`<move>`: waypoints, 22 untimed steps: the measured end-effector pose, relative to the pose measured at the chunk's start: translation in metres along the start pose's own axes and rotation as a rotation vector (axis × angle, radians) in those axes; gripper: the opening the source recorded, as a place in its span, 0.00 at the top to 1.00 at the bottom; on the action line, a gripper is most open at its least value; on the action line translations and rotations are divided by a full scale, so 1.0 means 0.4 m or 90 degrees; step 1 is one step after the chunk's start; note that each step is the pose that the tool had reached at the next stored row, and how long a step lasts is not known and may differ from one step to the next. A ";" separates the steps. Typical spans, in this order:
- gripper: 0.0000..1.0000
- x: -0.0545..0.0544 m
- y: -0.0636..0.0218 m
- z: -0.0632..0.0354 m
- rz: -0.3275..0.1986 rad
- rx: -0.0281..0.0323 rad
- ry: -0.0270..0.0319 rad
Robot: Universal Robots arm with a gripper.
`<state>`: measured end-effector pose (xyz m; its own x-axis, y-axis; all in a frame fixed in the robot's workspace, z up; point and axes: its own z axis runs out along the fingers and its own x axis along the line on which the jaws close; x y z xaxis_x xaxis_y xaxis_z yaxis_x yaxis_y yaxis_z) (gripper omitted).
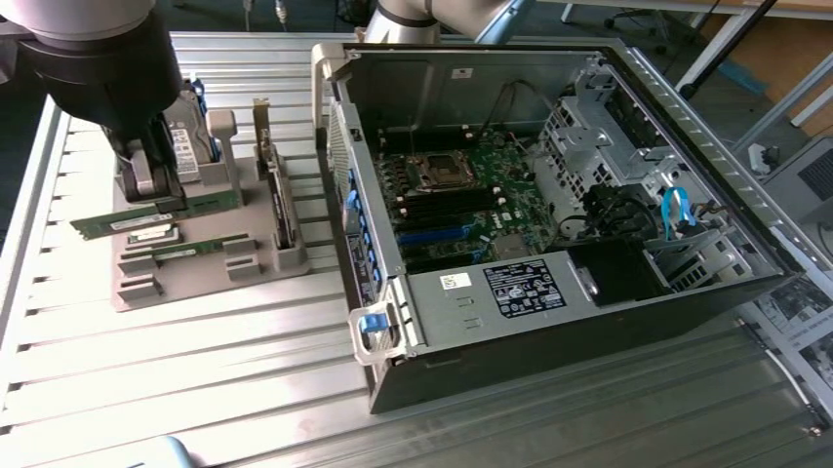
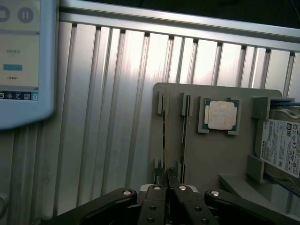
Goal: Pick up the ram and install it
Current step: 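Pick up the ram and move it above insertion slot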
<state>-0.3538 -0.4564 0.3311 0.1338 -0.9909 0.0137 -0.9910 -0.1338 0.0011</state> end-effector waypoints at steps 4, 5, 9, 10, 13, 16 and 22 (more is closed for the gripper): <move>0.87 0.000 -0.001 -0.010 0.000 0.0000 0.0000; 0.87 0.000 -0.001 -0.012 0.000 0.0000 0.0000; 0.87 0.001 -0.002 -0.023 0.000 0.0000 0.0000; 0.87 0.001 -0.002 -0.025 0.000 0.0000 0.0000; 0.87 0.001 -0.003 -0.030 0.000 0.0001 -0.0001; 0.87 0.001 -0.004 -0.035 0.000 0.0001 -0.0001; 0.87 0.001 -0.006 -0.042 0.000 0.0000 0.0000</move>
<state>-0.3516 -0.4564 0.3478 0.1339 -0.9909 0.0136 -0.9910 -0.1338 0.0011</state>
